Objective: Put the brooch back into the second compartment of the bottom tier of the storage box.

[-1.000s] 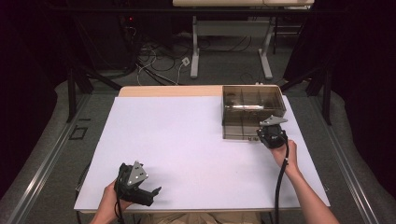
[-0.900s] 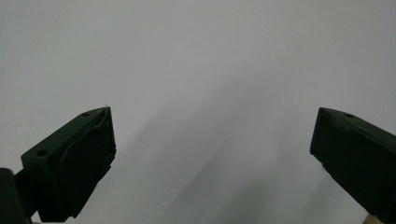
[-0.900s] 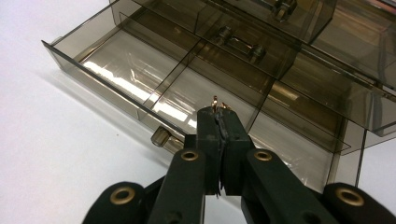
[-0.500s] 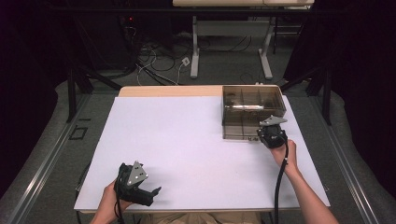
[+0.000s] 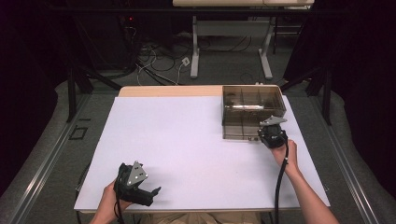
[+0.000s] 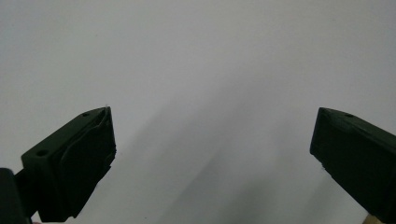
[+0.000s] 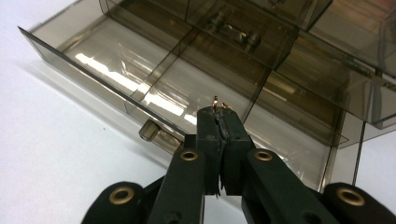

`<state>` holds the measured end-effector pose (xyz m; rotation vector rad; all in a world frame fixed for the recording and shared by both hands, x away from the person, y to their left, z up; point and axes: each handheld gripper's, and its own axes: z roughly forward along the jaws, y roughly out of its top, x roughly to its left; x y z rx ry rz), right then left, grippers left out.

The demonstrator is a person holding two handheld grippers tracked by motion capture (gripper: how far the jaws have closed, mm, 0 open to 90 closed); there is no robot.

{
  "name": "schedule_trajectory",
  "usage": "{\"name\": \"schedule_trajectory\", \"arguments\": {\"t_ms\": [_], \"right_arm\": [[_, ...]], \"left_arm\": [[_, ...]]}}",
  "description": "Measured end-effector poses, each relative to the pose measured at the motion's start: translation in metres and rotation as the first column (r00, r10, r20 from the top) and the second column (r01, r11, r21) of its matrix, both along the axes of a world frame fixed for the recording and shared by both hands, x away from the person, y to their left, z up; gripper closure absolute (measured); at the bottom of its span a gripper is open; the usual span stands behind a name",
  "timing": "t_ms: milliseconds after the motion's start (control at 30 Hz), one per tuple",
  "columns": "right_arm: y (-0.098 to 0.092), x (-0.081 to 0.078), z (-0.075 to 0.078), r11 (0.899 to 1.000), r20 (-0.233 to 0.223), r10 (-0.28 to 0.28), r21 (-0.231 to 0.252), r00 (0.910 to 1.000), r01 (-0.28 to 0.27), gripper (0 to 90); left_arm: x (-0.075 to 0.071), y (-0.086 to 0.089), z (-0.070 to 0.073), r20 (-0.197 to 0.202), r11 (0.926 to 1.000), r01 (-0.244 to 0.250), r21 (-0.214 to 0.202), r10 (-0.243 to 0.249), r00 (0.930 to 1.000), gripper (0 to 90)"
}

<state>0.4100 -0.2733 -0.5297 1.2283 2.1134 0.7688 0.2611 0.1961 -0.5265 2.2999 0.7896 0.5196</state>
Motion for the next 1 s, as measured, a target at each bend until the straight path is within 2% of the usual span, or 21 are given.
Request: {"name": "schedule_trajectory", "arguments": {"t_ms": [300, 333, 367, 400, 633, 667, 700, 833, 1000], "right_arm": [[-0.002, -0.001, 0.002, 1.000, 0.005, -0.014, 0.014, 0.9999, 0.014, 82.2], [-0.002, -0.002, 0.003, 1.000, -0.002, -0.018, 0.020, 0.9998, 0.018, 80.7], [-0.003, -0.002, 0.004, 1.000, 0.003, -0.013, 0.019, 0.9999, 0.013, 79.5], [-0.004, -0.003, 0.005, 1.000, 0.005, -0.016, 0.021, 0.9999, 0.016, 78.0], [-0.007, -0.009, 0.011, 0.999, -0.003, 0.002, 0.053, 1.0000, -0.002, 60.9], [-0.008, -0.010, 0.012, 0.999, -0.001, 0.007, 0.045, 1.0000, -0.007, 57.8], [-0.008, -0.011, 0.013, 0.998, -0.011, 0.011, 0.058, 0.9999, -0.010, 54.1], [-0.009, -0.014, 0.014, 0.998, -0.031, 0.015, 0.057, 0.9994, -0.013, 43.4], [-0.010, -0.016, 0.013, 0.997, -0.062, 0.022, 0.078, 0.9978, -0.017, 35.7]], "left_arm": [[0.000, 0.000, 0.000, 0.003, 1.0000, -0.001, 0.001, 0.001, 1.0000, 0.2], [0.000, 0.001, 0.001, -0.011, 1.0000, 0.006, 0.006, -0.006, 0.9999, 0.2], [0.000, 0.001, 0.000, -0.002, 1.0000, 0.001, 0.002, -0.001, 1.0000, 0.2], [0.000, 0.001, 0.001, -0.010, 1.0000, 0.006, 0.005, -0.006, 0.9999, 0.2], [-0.001, 0.001, 0.000, 0.001, 1.0000, -0.001, -0.002, 0.001, 1.0000, 0.2], [-0.001, 0.001, 0.000, 0.001, 1.0000, -0.001, -0.002, 0.001, 1.0000, 0.2], [-0.001, 0.001, 0.000, 0.001, 1.0000, -0.001, -0.002, 0.001, 1.0000, 0.2], [-0.001, 0.001, 0.001, 0.004, 1.0000, -0.002, -0.001, 0.002, 1.0000, 0.2], [-0.001, 0.001, 0.001, 0.005, 1.0000, -0.005, -0.002, 0.005, 1.0000, 0.2]]}}
